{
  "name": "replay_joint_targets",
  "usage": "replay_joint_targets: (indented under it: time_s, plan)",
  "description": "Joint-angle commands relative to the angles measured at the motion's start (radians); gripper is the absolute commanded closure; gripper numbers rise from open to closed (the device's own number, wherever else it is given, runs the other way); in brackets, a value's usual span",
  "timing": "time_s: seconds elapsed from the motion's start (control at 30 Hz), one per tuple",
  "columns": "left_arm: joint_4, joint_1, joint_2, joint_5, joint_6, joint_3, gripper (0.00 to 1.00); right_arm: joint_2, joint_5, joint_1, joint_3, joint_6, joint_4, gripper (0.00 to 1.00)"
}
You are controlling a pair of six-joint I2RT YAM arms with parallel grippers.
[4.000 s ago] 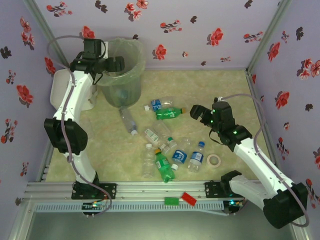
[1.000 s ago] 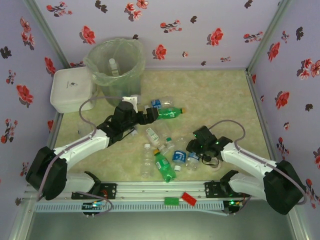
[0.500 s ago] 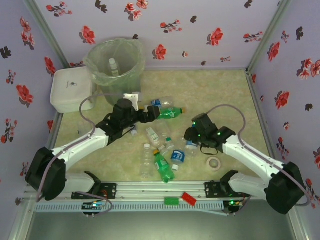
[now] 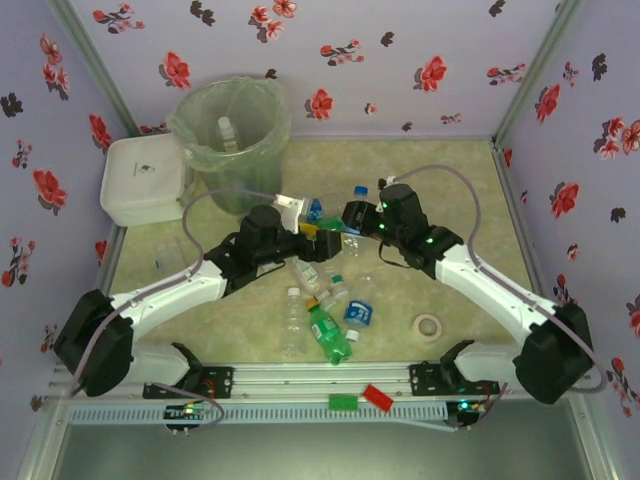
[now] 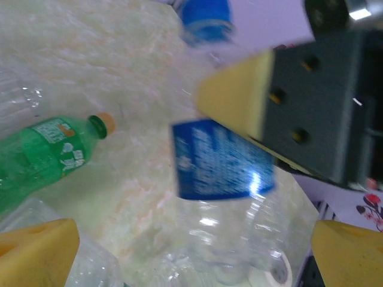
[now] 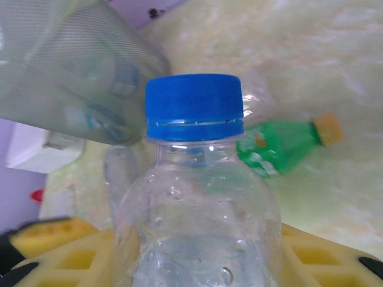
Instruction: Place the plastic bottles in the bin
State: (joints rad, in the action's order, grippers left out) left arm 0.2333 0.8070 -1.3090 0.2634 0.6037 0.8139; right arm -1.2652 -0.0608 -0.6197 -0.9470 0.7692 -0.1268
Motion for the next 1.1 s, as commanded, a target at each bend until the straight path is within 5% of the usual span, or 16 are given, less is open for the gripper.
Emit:
replay_joint_targets:
  time_s: [0.0, 0.43, 0.73, 1.07]
  plan:
    - [-0.058, 0.012, 0.048, 0.026, -0.065, 0.021, 0.00, -0.032, -0.082, -0.010, 0.005, 0.045, 0.197, 0.51]
    - [-0.005, 0.011, -0.010, -0.015, -0.105, 0.004, 0.00, -0.065, -0.156, -0.027, -0.070, 0.044, 0.155, 0.52]
    - [0.000, 0.001, -0.026, -0.042, -0.145, 0.011, 0.19, -0.078, -0.170, -0.038, -0.070, 0.068, 0.172, 0.52]
    - [0.118, -0.020, -0.088, -0.038, -0.089, -0.018, 0.14, -0.123, -0.210, -0.043, -0.125, 0.065, 0.141, 0.52]
